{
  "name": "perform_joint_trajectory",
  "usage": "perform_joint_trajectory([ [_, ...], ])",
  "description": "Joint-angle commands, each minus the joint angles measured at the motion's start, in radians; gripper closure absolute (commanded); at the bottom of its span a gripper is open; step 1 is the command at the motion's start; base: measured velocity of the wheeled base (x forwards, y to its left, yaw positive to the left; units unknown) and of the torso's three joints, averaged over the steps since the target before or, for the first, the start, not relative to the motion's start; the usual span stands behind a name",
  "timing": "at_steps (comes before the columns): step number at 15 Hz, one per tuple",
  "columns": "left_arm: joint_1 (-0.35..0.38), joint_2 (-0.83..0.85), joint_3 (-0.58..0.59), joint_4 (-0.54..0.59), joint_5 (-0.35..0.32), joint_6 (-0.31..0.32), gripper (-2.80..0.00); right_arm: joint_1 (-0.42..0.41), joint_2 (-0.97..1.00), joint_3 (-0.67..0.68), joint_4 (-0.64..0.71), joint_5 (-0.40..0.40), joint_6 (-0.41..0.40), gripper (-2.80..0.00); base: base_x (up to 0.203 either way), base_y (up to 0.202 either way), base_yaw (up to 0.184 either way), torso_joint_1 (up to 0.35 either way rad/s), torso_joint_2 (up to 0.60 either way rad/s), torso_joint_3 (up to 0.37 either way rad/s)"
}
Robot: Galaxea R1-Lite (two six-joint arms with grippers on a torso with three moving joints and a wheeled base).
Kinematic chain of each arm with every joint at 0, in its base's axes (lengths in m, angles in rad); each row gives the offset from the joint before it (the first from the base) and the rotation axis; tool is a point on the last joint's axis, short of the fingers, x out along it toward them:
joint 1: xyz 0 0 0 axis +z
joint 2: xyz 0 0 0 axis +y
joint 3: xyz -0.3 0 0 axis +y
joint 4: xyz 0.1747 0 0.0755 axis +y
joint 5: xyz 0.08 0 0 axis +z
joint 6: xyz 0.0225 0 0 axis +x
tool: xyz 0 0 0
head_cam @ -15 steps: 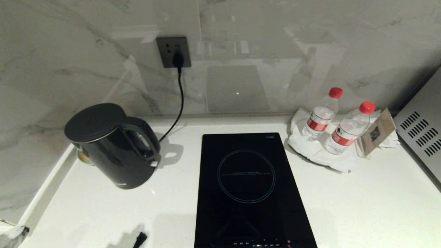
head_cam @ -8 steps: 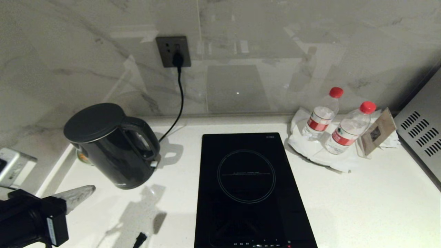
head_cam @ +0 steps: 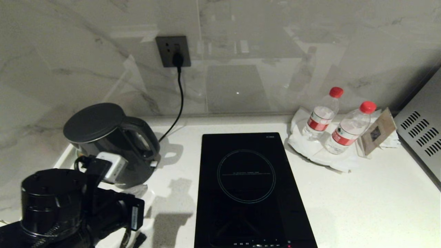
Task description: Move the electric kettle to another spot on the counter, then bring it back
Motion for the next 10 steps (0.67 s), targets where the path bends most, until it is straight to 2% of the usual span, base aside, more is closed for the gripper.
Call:
perform_joint_trajectory([
  [1,-0.090,0.145,0.029,-0.099,0.046,-0.034,0.00,0.002,0.000,0.000,0.000,0.000,0.000,0.00,0.000,0.000,0.000,0.000,0.00,0.000],
  [6,-0.103,0.316,0.025,-0.224,0.070,-0.074,0.00,0.000,0.000,0.000,0.000,0.000,0.000,0.00,0.000,0.000,0.000,0.000,0.00,0.000],
  [10,-0.099,0.523,-0.020,-0.463,0.073,-0.072,0.00,0.000,0.000,0.000,0.000,0.000,0.000,0.00,0.000,0.000,0.000,0.000,0.00,0.000],
])
